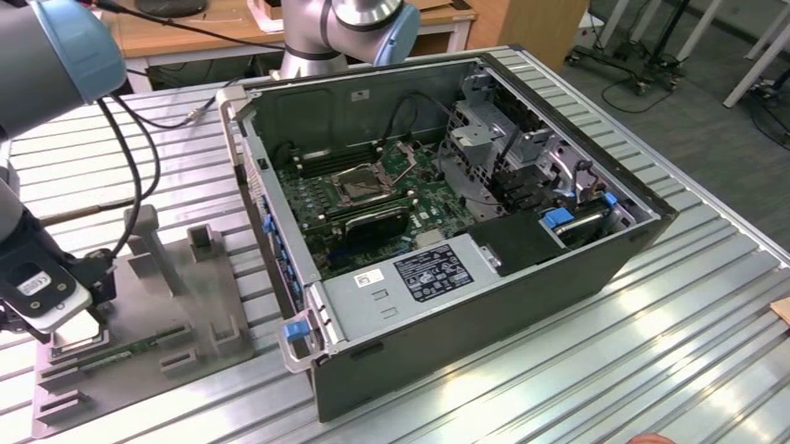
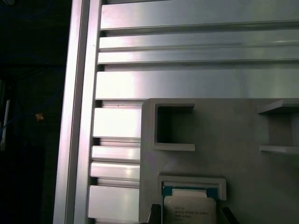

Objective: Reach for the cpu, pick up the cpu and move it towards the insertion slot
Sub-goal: 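Reach for the cpu, then pick up the cpu and move it towards the insertion slot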

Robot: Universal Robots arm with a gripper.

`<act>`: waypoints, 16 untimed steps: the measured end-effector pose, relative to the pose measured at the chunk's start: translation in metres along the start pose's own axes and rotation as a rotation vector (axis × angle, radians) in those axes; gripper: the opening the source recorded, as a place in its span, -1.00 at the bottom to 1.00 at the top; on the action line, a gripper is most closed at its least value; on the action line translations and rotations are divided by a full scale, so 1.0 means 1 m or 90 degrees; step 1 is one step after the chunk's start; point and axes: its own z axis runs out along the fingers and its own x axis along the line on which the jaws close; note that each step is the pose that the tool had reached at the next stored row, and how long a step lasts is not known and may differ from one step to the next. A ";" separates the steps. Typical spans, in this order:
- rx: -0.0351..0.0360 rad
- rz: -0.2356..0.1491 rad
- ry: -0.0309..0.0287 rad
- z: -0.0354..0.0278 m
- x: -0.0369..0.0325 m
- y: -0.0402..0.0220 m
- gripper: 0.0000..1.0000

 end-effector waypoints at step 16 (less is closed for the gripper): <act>-0.0001 0.000 -0.0002 0.0052 0.0000 -0.0002 0.18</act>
